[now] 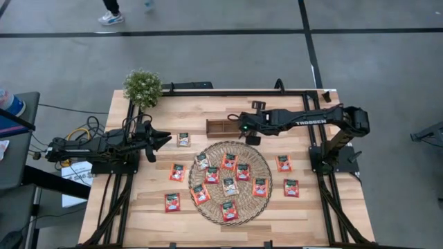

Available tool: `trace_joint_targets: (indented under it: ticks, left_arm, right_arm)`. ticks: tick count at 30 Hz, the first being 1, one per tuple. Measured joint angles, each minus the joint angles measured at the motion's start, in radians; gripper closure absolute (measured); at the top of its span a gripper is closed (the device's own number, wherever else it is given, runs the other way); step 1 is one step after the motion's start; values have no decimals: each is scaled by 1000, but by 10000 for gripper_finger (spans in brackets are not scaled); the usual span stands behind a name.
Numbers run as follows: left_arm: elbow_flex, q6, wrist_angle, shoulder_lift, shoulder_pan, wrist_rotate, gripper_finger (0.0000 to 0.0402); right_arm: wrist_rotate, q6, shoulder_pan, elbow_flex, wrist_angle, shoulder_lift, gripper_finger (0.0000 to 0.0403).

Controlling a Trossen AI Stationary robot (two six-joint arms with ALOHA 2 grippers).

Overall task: Pick & Place Tea
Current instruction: Put the gold tea bag into the wooden organizer

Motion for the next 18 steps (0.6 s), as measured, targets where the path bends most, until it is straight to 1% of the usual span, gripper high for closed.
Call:
trace_joint_targets:
  ticks: [4, 18]
  left_arm:
    - [0, 0, 0, 0, 0, 0, 305]
    - [0, 0, 0, 0, 0, 0, 305]
  right_arm:
    - [0, -2, -15, -25, 0, 0, 403]
    - [-10, -20, -14, -25, 44, 0, 403]
